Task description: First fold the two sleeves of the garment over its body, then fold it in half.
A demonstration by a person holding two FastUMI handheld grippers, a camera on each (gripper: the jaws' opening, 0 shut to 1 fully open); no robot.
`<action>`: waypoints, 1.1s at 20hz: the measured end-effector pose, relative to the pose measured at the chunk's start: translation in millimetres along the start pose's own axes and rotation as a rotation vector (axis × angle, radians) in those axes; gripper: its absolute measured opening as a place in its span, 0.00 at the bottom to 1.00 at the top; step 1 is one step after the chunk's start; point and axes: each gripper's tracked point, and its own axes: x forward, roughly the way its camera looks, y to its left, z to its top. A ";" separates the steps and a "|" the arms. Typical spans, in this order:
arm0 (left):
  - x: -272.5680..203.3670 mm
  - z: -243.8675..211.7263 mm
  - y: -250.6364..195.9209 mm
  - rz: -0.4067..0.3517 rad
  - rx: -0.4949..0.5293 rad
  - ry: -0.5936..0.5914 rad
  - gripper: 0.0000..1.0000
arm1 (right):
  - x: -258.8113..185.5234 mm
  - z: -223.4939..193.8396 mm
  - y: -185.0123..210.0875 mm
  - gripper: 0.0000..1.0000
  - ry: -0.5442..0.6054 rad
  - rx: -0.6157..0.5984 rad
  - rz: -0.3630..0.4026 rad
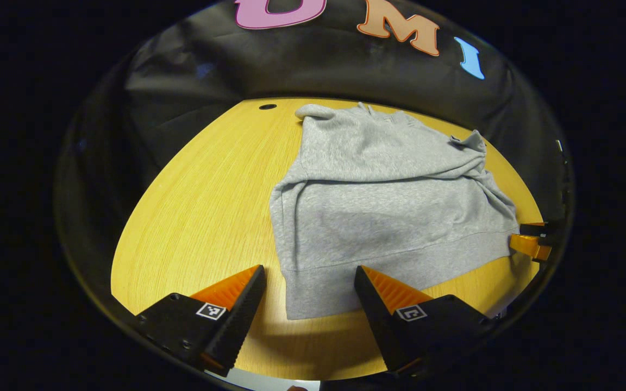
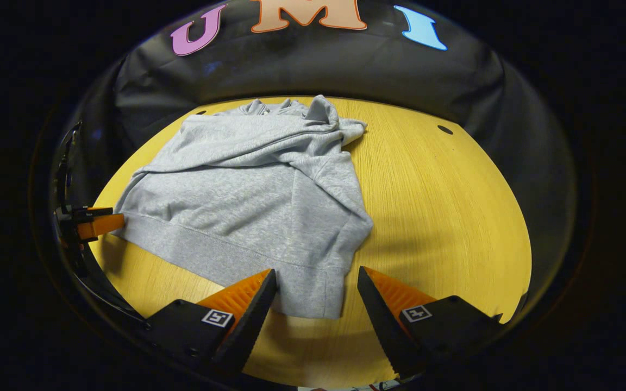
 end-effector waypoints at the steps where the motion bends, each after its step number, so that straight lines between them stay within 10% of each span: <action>1: 0.8 0.9 -0.4 0.004 -0.001 -0.004 0.98 | 0.2 -1.8 0.6 0.97 0.009 -0.002 0.001; 8: 4.9 1.5 -9.6 0.009 -0.005 -0.018 0.84 | 2.0 -4.7 5.8 0.89 0.054 0.008 0.049; 13: 7.2 5.6 -19.1 -0.043 0.019 0.003 0.49 | 7.2 -2.8 18.9 0.27 0.094 0.058 0.104; 15: 7.8 8.1 -28.0 -0.089 -0.023 -0.014 0.30 | 5.7 -0.7 20.6 0.18 0.103 0.078 0.121; 17: 9.3 9.1 -29.3 -0.093 -0.065 -0.022 0.02 | 6.6 -1.5 21.1 0.13 0.105 0.088 0.114; 22: 1.3 3.0 -33.6 -0.139 -0.049 0.022 0.00 | -4.6 -6.0 20.6 0.13 0.142 0.096 0.128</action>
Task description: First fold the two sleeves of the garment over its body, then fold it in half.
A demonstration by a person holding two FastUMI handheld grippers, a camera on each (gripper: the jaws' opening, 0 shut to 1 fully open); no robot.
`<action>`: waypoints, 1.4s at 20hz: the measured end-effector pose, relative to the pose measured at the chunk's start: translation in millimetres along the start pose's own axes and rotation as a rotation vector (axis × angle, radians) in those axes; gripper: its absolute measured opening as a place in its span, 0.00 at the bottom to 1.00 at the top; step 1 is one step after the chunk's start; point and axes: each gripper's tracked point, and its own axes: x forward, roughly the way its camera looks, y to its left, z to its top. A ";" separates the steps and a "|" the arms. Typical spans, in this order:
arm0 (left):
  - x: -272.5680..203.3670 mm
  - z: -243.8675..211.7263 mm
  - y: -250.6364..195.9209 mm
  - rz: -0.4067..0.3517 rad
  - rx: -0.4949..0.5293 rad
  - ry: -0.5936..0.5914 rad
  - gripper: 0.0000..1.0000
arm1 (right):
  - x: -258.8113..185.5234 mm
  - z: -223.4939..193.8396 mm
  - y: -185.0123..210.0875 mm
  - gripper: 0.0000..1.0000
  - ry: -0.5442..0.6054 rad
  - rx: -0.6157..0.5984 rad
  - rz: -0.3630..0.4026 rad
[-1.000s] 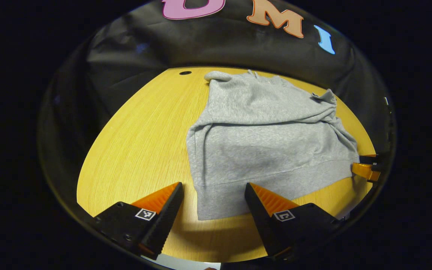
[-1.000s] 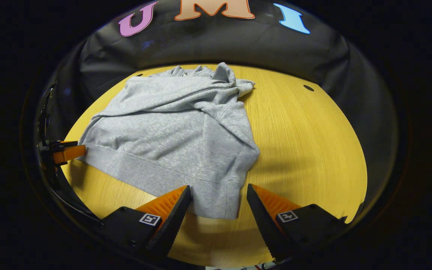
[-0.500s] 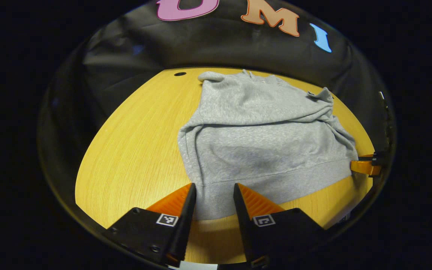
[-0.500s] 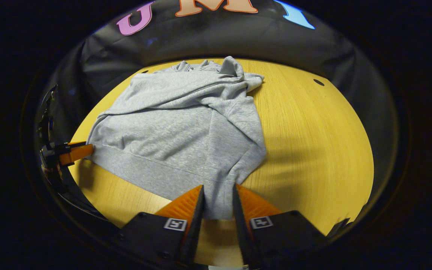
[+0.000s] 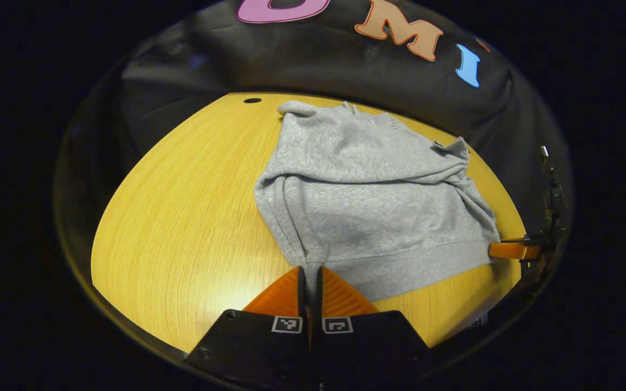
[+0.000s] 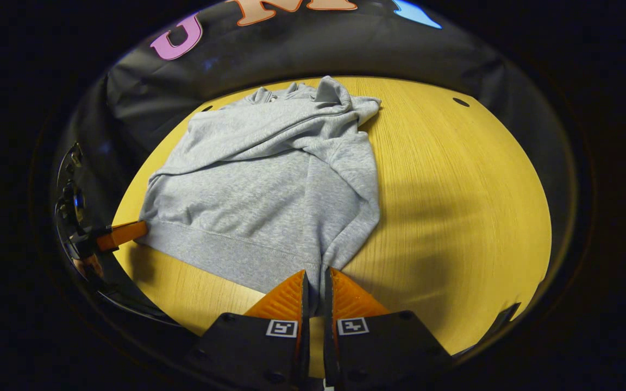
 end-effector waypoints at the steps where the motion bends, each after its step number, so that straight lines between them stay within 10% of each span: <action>1: 0.6 0.8 0.6 -0.005 -0.005 0.008 0.00 | -0.6 1.1 0.3 0.13 0.005 0.008 0.004; 10: -4.3 12.5 1.4 0.002 -0.056 0.011 0.00 | -14.2 23.5 8.5 0.12 -0.051 0.034 0.051; 28: -1.1 155.7 -8.2 0.012 -0.163 -0.128 0.00 | -42.9 184.1 16.7 0.12 -0.229 0.572 0.263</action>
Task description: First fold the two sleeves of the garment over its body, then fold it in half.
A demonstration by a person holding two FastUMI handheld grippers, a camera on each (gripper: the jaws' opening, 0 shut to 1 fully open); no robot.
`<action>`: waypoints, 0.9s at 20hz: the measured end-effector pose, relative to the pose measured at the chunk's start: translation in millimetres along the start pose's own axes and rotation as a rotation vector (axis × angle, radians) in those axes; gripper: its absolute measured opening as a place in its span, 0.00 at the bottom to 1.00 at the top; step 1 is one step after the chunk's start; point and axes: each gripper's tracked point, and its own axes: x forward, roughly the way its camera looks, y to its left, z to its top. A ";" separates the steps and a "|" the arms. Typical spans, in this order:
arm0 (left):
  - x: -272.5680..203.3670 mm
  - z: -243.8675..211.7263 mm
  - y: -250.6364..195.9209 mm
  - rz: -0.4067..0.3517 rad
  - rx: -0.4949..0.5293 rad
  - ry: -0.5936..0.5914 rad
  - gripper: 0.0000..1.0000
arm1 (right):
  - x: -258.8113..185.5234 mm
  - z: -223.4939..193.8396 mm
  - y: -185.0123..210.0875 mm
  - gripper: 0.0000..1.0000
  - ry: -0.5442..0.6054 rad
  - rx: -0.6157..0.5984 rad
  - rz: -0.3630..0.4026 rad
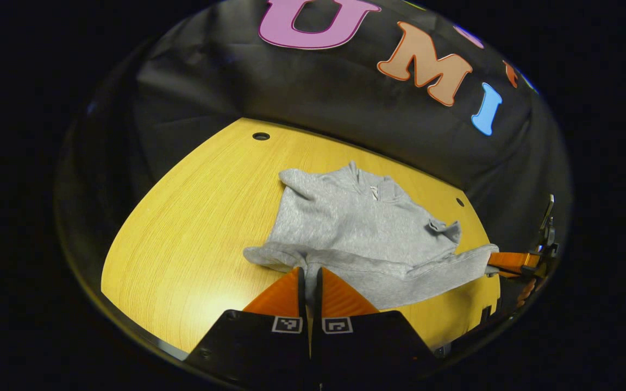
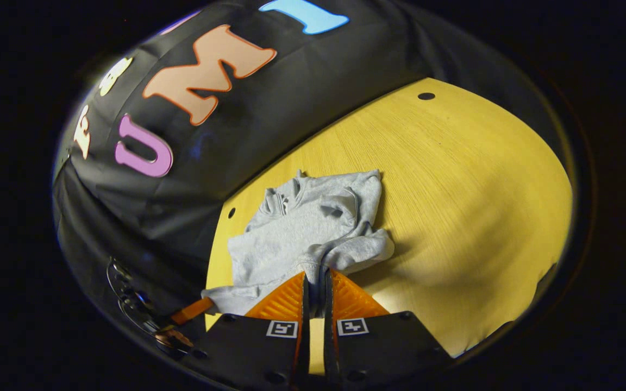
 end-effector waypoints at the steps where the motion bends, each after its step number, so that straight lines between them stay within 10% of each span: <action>1: 5.1 2.8 -0.1 0.002 -0.003 0.012 0.00 | 6.2 4.3 2.5 0.12 0.001 0.036 0.003; 11: 67.2 5.6 13.1 0.084 -0.086 0.142 0.00 | 75.6 23.2 -13.4 0.06 0.048 0.171 -0.080; 18: 83.4 22.4 11.2 0.087 -0.201 0.157 0.06 | 97.8 26.4 -15.6 0.27 0.045 0.180 -0.109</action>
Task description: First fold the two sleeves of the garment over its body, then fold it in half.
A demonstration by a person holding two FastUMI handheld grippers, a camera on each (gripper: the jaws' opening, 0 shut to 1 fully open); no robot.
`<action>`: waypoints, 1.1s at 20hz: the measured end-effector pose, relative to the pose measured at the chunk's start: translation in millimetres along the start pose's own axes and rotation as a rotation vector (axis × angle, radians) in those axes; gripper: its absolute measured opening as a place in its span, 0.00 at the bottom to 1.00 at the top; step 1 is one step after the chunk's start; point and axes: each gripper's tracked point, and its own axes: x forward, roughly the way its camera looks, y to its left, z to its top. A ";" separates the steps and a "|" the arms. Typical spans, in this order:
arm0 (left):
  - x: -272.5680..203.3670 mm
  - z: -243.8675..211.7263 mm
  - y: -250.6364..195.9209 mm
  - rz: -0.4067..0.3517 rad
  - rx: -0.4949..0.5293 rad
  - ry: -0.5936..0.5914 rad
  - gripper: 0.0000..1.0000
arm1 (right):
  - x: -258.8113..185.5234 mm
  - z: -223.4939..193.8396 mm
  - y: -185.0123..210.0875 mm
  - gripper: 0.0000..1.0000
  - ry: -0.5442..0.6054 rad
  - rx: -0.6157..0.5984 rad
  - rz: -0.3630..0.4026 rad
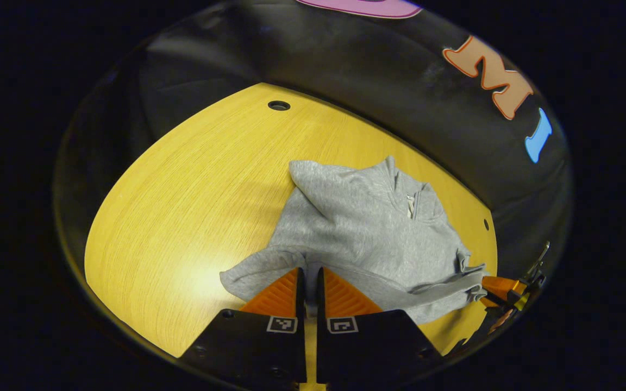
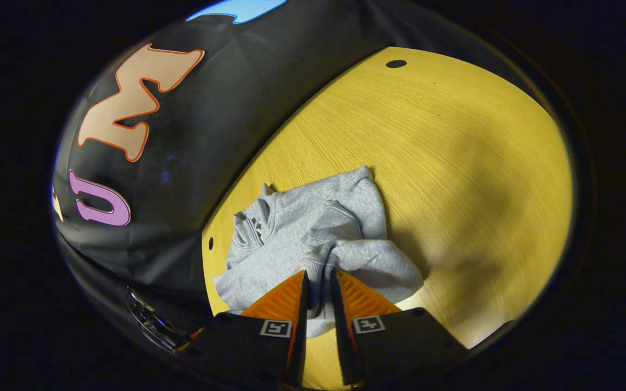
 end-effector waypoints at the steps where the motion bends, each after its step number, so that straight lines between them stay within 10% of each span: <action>1: 1.6 4.0 -0.7 -0.004 -0.005 -0.012 0.09 | -2.0 2.1 5.2 0.29 -0.007 -0.004 0.013; 3: -2.6 18.4 -2.9 -0.013 0.028 -0.065 0.27 | -3.0 1.5 14.6 0.65 -0.017 -0.029 0.033; 6: -7.2 36.7 -8.7 -0.010 0.092 -0.143 1.00 | -7.0 4.7 25.3 0.95 -0.064 -0.102 0.039; 22: -110.6 90.1 -49.3 0.045 0.458 -0.595 0.96 | -117.6 62.4 57.4 0.96 -0.666 -0.741 -0.080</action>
